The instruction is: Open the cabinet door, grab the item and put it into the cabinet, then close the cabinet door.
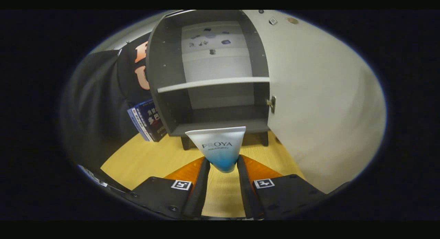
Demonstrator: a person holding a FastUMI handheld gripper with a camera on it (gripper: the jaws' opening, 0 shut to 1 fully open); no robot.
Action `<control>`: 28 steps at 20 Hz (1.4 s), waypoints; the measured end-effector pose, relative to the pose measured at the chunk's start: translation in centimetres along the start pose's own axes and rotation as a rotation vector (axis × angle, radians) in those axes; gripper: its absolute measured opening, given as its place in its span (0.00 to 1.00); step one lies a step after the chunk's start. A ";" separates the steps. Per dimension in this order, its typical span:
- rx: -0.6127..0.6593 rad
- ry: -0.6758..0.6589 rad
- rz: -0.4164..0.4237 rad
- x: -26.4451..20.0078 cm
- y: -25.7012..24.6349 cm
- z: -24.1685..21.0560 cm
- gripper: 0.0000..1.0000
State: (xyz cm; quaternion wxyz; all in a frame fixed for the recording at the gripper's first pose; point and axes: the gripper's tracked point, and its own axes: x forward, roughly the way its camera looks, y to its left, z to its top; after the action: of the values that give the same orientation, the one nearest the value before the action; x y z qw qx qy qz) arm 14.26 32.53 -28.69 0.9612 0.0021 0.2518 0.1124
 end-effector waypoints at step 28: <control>-0.075 0.015 -0.025 18.9 3.0 23.0 0.53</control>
State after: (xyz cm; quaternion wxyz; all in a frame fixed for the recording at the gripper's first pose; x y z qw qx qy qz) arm 40.74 40.73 -17.57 0.9600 -0.0379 0.2547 0.1097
